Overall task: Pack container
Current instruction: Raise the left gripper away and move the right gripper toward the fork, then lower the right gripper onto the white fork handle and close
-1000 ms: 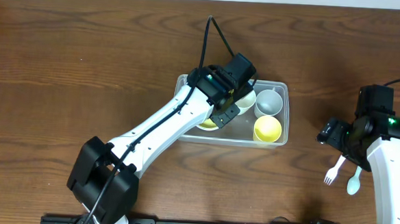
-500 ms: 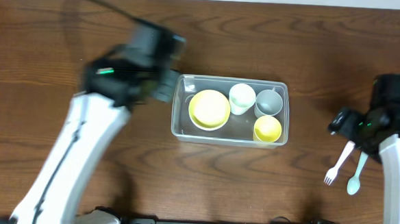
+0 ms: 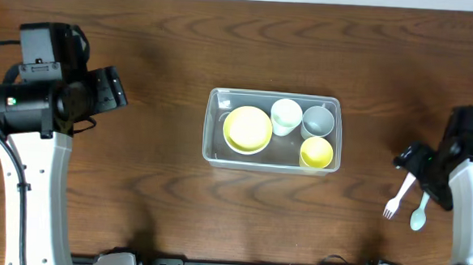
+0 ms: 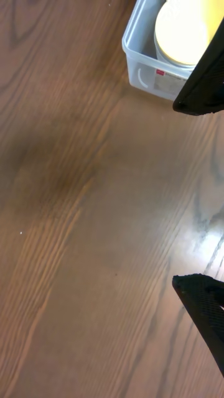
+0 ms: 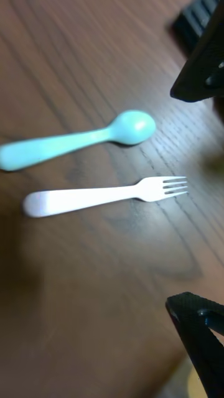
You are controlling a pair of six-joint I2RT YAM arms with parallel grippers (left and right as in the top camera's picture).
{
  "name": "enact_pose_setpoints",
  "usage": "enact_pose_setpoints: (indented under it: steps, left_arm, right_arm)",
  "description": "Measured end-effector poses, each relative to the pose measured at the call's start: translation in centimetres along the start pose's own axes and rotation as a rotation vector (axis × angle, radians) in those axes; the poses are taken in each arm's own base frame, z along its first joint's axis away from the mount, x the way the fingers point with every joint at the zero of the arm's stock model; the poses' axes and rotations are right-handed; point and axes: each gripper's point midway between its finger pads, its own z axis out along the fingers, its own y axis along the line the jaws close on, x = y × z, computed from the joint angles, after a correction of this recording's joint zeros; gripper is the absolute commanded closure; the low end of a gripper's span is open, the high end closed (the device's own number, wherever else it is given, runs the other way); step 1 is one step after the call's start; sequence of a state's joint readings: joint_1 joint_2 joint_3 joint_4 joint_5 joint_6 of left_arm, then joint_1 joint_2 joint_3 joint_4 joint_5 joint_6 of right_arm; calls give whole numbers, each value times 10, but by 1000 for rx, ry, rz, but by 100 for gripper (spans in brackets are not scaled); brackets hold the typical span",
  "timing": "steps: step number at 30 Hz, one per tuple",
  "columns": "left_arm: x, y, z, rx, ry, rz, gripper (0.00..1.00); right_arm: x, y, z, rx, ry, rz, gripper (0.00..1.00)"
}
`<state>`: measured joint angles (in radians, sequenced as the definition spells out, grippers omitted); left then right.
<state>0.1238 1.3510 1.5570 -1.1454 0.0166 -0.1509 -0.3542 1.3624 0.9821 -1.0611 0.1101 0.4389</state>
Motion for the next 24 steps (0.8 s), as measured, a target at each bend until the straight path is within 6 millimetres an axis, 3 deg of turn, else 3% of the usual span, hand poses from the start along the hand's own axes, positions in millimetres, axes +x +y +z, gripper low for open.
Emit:
enact_pose_setpoints:
  steps: [3, 10, 24]
  left_arm:
    - [0, -1, 2, 6, 6, -7, 18]
    - [1, -2, 4, 7, 15, -10, 18]
    - [1, -2, 4, 8, 15, -10, 18]
  right_arm:
    - [10, 0, 25, 17, 52, -5, 1]
    - [17, 1, 57, 50, 129, -15, 1]
    - [14, 8, 83, 44, 166, -74, 1]
